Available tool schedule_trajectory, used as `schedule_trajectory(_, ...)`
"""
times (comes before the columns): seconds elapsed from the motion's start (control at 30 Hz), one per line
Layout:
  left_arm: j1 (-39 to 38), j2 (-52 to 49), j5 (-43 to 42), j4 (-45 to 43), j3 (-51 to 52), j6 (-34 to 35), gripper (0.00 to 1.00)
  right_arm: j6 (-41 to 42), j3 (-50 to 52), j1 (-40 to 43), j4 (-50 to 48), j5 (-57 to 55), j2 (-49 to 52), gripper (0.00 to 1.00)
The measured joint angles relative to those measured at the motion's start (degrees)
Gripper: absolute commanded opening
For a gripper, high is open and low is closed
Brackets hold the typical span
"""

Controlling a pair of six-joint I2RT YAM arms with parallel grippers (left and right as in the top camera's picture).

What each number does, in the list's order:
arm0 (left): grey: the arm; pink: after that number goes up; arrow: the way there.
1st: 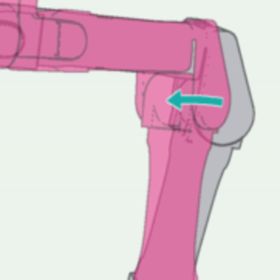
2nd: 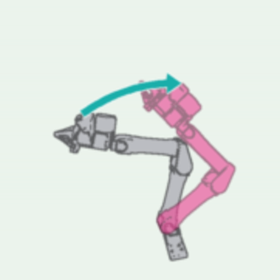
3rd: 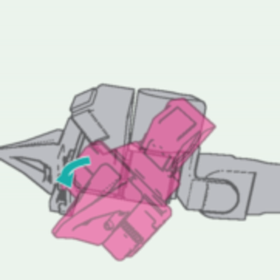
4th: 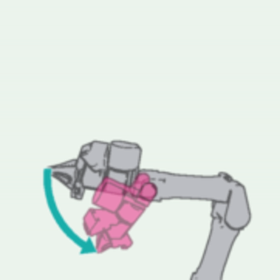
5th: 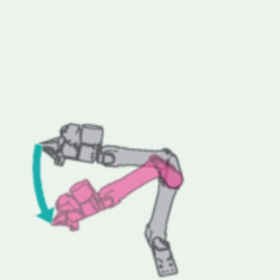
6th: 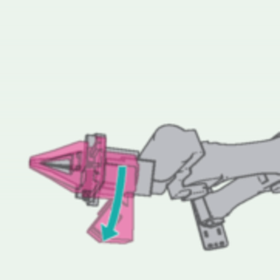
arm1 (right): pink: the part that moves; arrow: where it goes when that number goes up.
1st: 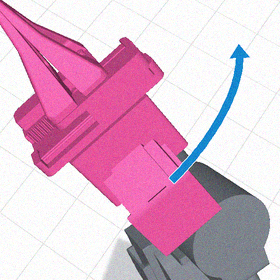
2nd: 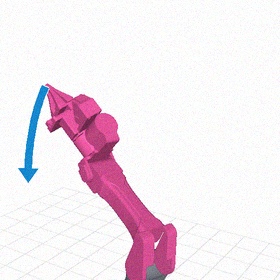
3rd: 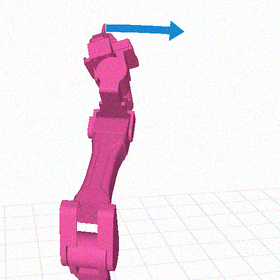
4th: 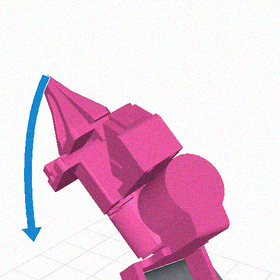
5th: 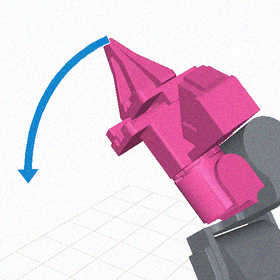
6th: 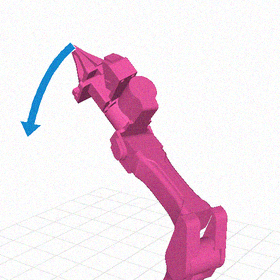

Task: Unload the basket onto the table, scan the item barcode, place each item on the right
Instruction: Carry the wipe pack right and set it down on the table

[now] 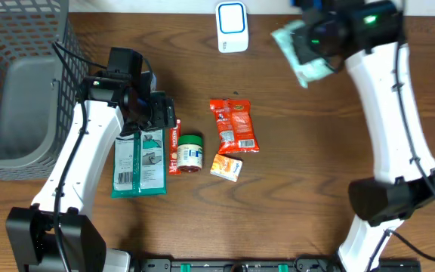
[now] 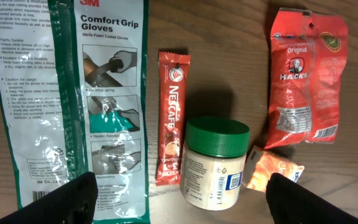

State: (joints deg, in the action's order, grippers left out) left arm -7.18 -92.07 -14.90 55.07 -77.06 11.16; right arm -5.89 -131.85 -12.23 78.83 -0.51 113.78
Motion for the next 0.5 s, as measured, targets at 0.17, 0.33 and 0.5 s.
schedule_trajectory(0.17, 0.0, 0.0, 0.02, -0.02, 0.0, 0.0, 0.87, 1.09, 6.86, 11.34, -0.33, 4.15, 1.2, 0.01)
schedule_trajectory(0.33, 0.0, 0.0, 0.0, -0.02, 0.0, 0.0, 0.87, 1.05, 19.96, 20.04, -9.29, 5.29, 1.4, 0.01)
schedule_trajectory(0.5, 0.0, 0.0, 0.0, 0.02, 0.0, 0.0, 0.87, -1.53, 33.4, 24.7, -23.19, 5.68, 1.4, 0.01)
